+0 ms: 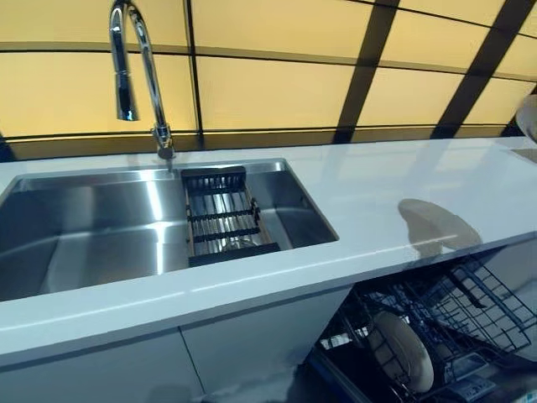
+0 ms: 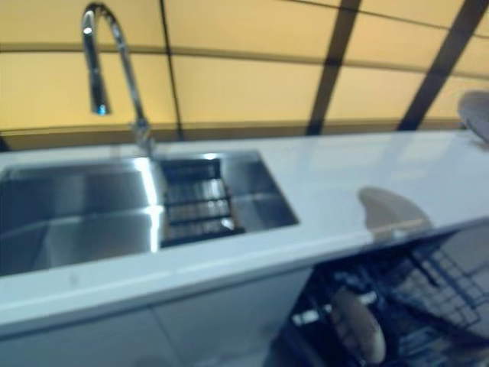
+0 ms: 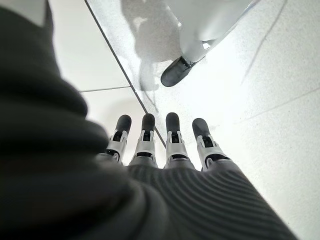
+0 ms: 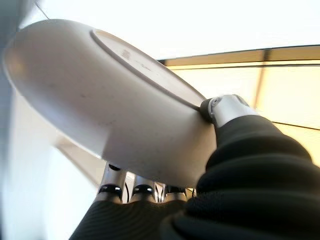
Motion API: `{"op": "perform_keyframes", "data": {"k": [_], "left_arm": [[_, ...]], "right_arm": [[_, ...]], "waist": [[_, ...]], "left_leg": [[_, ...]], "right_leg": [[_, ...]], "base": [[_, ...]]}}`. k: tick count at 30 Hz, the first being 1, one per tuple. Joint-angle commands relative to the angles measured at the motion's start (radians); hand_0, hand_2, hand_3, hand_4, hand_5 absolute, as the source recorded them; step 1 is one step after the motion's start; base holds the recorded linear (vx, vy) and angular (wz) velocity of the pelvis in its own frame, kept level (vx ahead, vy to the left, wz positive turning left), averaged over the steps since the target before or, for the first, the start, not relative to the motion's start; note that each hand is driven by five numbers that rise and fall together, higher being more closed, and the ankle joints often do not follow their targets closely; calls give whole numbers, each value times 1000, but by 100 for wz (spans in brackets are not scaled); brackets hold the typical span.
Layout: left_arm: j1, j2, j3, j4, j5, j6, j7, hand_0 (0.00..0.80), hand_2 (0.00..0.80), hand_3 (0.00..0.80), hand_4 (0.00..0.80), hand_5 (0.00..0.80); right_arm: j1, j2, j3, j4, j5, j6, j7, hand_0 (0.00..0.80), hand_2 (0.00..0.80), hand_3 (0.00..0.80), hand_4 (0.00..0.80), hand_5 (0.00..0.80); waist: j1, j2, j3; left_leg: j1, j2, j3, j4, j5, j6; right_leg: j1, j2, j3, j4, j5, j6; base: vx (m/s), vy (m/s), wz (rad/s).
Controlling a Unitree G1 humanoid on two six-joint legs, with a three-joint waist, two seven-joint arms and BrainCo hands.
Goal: Take plates into dishwasher
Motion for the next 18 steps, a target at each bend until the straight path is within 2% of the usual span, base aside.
{"op": "perform_keyframes", "data": {"k": [1,6,12,18], "left_arm": [[-8,30,6,19,48,0,-7,0,0,0,0,0],[-14,34,6,17,58,9,-11,0,0,0,0,0],[-35,43,-6,9,78,15,-26,0,0,0,0,0],[-46,50,-20,3,119,17,-52,0,0,0,0,0]], "right_arm": [[32,-53,-155,38,72,-26,-18,800,800,800,800,800],[210,-50,-328,53,146,-45,49,800,800,800,800,800],[433,22,-524,16,231,11,132,800,800,800,800,800],[548,135,-626,-35,361,99,192,800,800,800,800,800]], "waist": [[20,-8,-18],[2,-7,-20],[-8,-7,-16],[-14,2,-5]], "left_leg": [[156,-46,11,7,-228,15],[159,-38,32,7,-228,15],[159,-29,52,7,-230,15],[161,-23,71,7,-233,17]], "right_leg": [[-112,82,33,-13,108,80],[-117,84,33,-13,111,80],[-122,85,26,-13,112,80],[-128,83,18,-13,114,81]], "base": [[-20,-50,-6],[-16,-54,-13],[-9,-64,-4],[-10,-76,-9]]}}
